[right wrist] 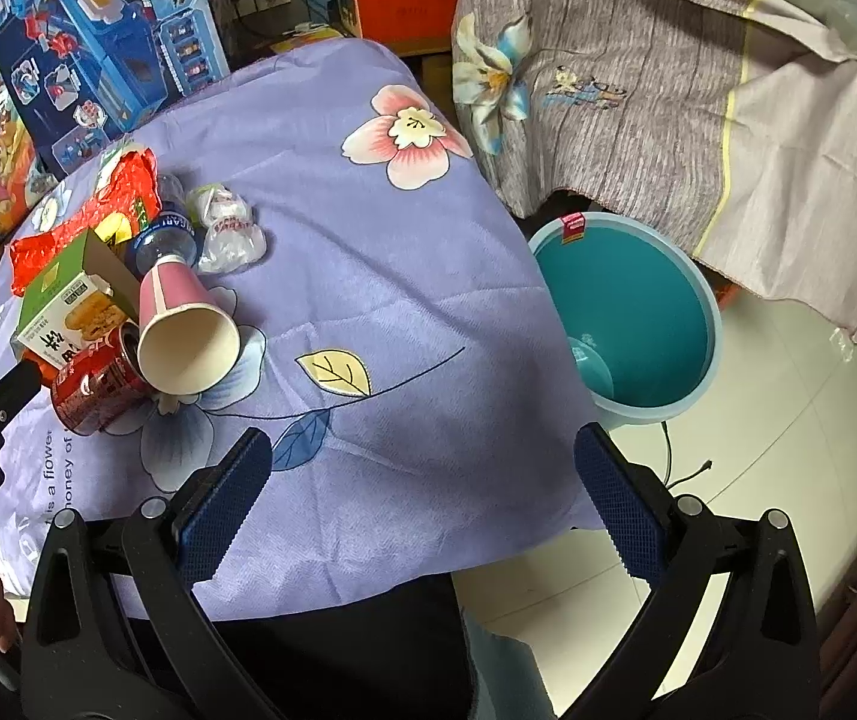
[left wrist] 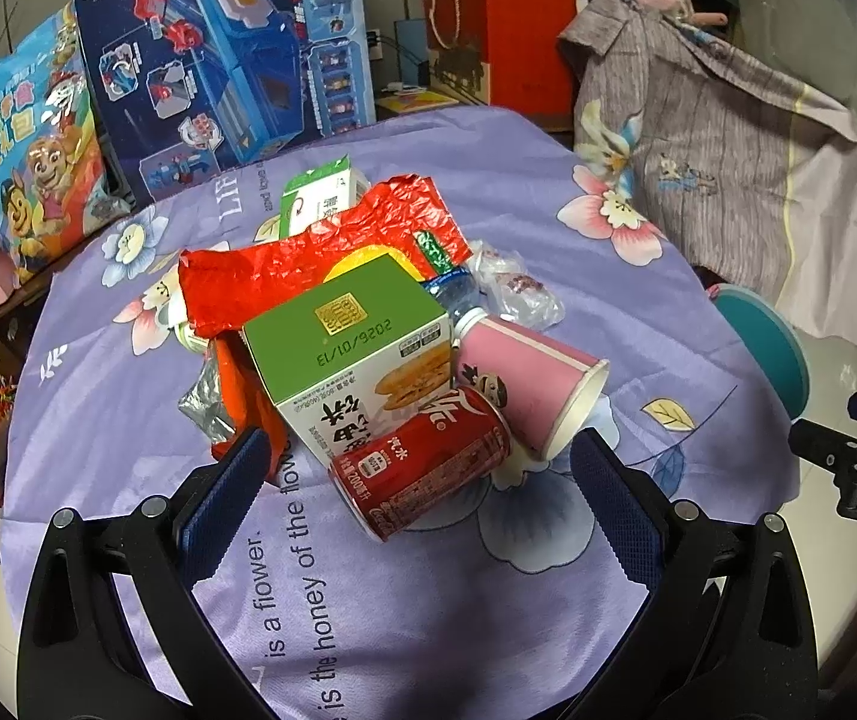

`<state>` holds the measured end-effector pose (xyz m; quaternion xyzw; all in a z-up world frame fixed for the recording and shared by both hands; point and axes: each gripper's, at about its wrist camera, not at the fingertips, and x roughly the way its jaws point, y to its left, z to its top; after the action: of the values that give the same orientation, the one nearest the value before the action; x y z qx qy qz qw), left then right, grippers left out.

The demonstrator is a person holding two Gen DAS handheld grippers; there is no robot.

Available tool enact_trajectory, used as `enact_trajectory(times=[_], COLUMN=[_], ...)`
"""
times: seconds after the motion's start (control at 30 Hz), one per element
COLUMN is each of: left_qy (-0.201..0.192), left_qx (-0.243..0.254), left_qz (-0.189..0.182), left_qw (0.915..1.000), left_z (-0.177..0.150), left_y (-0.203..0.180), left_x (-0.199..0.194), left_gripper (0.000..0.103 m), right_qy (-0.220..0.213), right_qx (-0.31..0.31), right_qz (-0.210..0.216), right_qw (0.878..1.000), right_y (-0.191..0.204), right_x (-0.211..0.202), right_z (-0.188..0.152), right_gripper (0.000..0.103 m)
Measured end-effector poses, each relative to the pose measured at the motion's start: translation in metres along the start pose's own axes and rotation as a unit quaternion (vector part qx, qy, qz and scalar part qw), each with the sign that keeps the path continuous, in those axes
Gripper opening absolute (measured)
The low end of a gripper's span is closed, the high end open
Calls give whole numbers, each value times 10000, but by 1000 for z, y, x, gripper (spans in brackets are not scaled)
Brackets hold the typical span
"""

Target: Collect trash

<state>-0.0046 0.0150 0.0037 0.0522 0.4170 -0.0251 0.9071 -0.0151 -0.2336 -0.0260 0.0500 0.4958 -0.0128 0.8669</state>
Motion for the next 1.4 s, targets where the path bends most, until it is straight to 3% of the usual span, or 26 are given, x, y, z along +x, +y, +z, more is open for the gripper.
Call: enact_trajectory(times=[0.4,0.6,0.7,0.83,1.07,1.13,1.17,1.4], left_qy=[91,249,303,419,666,664,621,643], left_qx=[84,536,912,1196,1940,1963,1915,1414], left_qz=[33,-80,-55,-363,-803,-916,-982,-1370], left_qw=[9999,9982,9954,9913,9754,9740,9746,9783], left_z=[-1,9,20,39,43,39,36,23], left_y=[33,51,55,64,51,50,51,63], left_x=[12,30,44,61,85,88,86,73], left_gripper=[100,100,100,100,100,94,80,77], right_qy=[175,280,404,508,579,610,613,842], right_qx=[-28,-34,28,2,-95,-196,-247,-888], right_qz=[7,14,47,101,322,440,490,1044], right_qw=[9998,9996,9992,9987,9978,9970,9966,9870], right_y=[2,2,1,5,21,31,36,89], right_x=[12,24,35,46,54,56,56,73], right_z=[-3,3,8,17,42,51,54,76], right_gripper=[97,97,97,97,97,97,97,97])
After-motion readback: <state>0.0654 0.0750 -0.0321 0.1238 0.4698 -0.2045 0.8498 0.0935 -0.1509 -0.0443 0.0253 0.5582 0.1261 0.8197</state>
